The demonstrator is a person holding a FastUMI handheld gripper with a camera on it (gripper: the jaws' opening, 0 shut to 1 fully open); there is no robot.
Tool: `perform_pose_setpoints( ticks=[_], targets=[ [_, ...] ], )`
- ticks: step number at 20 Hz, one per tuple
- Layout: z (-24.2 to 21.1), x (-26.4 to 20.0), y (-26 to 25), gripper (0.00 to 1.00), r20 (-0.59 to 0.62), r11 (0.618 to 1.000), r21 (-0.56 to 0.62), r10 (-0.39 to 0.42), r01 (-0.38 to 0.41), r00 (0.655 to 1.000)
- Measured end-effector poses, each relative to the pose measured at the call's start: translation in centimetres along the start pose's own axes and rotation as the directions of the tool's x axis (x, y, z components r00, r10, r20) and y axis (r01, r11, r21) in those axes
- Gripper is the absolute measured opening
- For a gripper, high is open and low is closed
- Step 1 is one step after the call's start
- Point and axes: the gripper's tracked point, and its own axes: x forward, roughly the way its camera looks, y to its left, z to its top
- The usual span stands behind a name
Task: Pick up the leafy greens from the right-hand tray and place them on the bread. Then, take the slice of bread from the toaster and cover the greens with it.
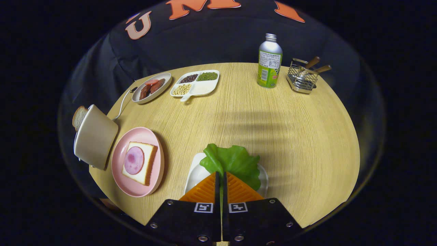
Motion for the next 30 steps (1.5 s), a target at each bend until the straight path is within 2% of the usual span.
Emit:
perform_pose_setpoints(
  ticks=[8, 16, 30],
  targets=[
    [2.0, -2.7, 2.2, 0.01, 0.095, 0.998, 0.018, 0.054, -0.056, 0.994],
    [5.4, -6.7, 6.2, 0.01, 0.228, 0.991, -0.021, 0.132, -0.131, 0.965],
    [6.8, -4.3, 14.4, 0.01, 0.188, 0.961, -0.138, 0.264, -0.241, 0.946]
  ],
)
